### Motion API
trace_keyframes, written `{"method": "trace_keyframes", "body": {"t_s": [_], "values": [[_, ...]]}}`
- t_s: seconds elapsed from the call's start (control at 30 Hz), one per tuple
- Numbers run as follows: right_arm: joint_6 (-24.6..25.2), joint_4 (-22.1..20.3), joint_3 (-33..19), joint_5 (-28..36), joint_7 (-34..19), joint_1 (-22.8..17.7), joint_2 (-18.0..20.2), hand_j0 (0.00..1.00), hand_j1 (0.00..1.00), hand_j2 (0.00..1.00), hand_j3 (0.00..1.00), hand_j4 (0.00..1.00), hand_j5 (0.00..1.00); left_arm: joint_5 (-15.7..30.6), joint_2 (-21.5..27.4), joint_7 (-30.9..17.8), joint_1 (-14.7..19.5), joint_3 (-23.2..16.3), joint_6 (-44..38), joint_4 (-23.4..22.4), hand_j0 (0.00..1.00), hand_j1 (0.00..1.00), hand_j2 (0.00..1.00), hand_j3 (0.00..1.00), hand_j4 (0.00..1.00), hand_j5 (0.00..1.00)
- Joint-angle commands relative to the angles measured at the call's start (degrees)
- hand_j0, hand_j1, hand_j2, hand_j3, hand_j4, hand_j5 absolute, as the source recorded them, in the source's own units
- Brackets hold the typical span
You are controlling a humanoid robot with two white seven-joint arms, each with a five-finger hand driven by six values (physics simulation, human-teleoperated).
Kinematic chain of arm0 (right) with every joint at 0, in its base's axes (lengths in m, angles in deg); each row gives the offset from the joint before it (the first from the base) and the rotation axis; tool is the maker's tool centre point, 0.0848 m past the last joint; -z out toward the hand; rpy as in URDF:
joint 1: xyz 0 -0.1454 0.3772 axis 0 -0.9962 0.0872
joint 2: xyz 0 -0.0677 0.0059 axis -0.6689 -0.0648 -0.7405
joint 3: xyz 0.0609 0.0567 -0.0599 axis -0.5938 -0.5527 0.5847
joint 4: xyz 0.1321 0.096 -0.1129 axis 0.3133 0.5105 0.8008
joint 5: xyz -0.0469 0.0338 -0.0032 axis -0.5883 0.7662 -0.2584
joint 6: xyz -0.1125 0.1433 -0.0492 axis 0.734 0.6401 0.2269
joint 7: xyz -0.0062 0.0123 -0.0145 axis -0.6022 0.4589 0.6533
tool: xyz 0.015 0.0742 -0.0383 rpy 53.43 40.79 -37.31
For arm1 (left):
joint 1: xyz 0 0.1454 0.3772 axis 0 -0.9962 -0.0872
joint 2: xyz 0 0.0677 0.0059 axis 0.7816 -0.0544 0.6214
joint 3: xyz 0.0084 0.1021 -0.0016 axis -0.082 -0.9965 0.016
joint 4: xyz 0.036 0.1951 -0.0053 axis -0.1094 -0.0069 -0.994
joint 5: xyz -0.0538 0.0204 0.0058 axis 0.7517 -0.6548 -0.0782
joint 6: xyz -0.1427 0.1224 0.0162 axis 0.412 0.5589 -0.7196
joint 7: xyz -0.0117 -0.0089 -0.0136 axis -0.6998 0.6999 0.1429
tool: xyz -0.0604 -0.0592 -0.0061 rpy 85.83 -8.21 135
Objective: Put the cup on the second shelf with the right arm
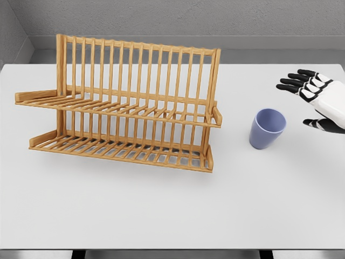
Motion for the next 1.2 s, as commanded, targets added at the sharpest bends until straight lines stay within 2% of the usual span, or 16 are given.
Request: {"method": "trace_keyframes", "body": {"t_s": [0.0, 0.13, 0.17, 0.2, 0.27, 0.3, 0.37, 0.43, 0.47, 0.53, 0.67, 0.8, 0.97, 1.17], "values": [[0.0, -0.1, 0.0, 0.4, 0.1, 0.0, 0.1, 1.0, 1.0, 1.0, 1.0, 1.0, 1.0, 0.0, 0.0, 0.0, 0.0, -0.1, 0.0, 0.0, 1.0, 1.0, 1.0, 1.0, 1.0, 1.0], [0.6, 0.9, -0.1, 1.9, 0.2, -0.2, 0.1, 1.0, 1.0, 1.0, 1.0, 1.0, 1.0, 0.0, 0.0, 0.0, 0.0, 0.0, 0.0, 0.0, 1.0, 1.0, 1.0, 1.0, 1.0, 1.0], [0.8, 0.8, -0.1, 1.8, -5.2, 0.5, 0.1, 1.0, 1.0, 1.0, 1.0, 1.0, 1.0, 0.0, 0.0, 0.0, 0.0, -0.1, 0.0, 0.0, 1.0, 1.0, 1.0, 1.0, 1.0, 1.0], [0.8, 1.3, 0.3, 1.9, -20.8, 5.1, -0.5, 1.0, 1.0, 1.0, 1.0, 1.0, 1.0, 0.0, 0.0, 0.0, 0.0, -0.1, 0.0, 0.0, 1.0, 1.0, 1.0, 1.0, 1.0, 1.0], [0.7, 1.0, 0.4, 1.9, -36.7, 10.2, -2.0, 1.0, 1.0, 1.0, 1.0, 1.0, 1.0, 0.0, 0.0, 0.0, 0.0, 0.0, 0.0, 0.0, 1.0, 1.0, 1.0, 1.0, 1.0, 1.0], [0.7, 0.8, 1.7, 1.9, -41.0, 12.1, -2.1, 1.0, 1.0, 1.0, 1.0, 1.0, 1.0, 0.0, 0.0, 0.0, 0.0, 0.0, 0.0, 0.0, 1.0, 1.0, 1.0, 1.0, 1.0, 1.0], [0.8, 1.2, 5.8, 1.9, -41.0, 15.0, -2.5, 1.0, 1.0, 1.0, 1.0, 1.0, 1.0, 0.0, 0.0, 0.0, 0.0, 0.0, 0.0, 0.0, 1.0, 1.0, 1.0, 1.0, 1.0, 1.0], [0.9, 1.6, 10.8, 2.0, -41.0, 19.7, -2.9, 1.0, 1.0, 1.0, 1.0, 1.0, 1.0, 0.0, 0.0, 0.0, 0.0, -0.1, 0.0, 0.0, 1.0, 1.0, 1.0, 1.0, 1.0, 1.0], [0.8, 3.4, 13.4, 2.0, -41.0, 22.7, -3.8, 1.0, 1.0, 1.0, 1.0, 1.0, 1.0, 0.0, 0.0, 0.0, 0.0, 0.0, 0.0, 0.0, 1.0, 1.0, 1.0, 1.0, 1.0, 1.0], [0.8, 6.5, 17.1, 2.0, -41.0, 25.7, -4.8, 1.0, 1.0, 1.0, 1.0, 1.0, 1.0, 0.0, 0.0, 0.0, 0.0, 0.0, 0.0, 0.0, 1.0, 1.0, 1.0, 1.0, 1.0, 1.0], [0.6, 7.4, 17.3, 2.0, -41.0, 26.2, -5.3, 1.0, 1.0, 1.0, 1.0, 1.0, 1.0, 0.0, 0.0, 0.0, 0.0, 0.0, 0.0, 0.0, 1.0, 1.0, 1.0, 1.0, 1.0, 1.0], [0.8, 7.4, 18.0, 1.9, -41.0, 30.3, -6.0, 1.0, 1.0, 1.0, 1.0, 1.0, 1.0, 0.0, 0.0, 0.0, 0.0, -0.1, 0.0, 0.0, 1.0, 1.0, 1.0, 1.0, 1.0, 1.0], [0.7, 7.4, 18.9, 1.8, -41.0, 32.3, -6.3, 1.0, 1.0, 1.0, 1.0, 1.0, 1.0, 0.0, 0.0, 0.0, 0.0, 0.0, 0.0, 0.0, 1.0, 1.0, 1.0, 1.0, 1.0, 1.0], [0.8, 7.5, 21.0, 1.9, -41.0, 32.3, -6.3, 1.0, 1.0, 1.0, 1.0, 1.0, 1.0, 0.0, 0.0, 0.0, 0.0, -0.1, 0.0, 0.0, 1.0, 1.0, 1.0, 1.0, 1.0, 1.0]]}}
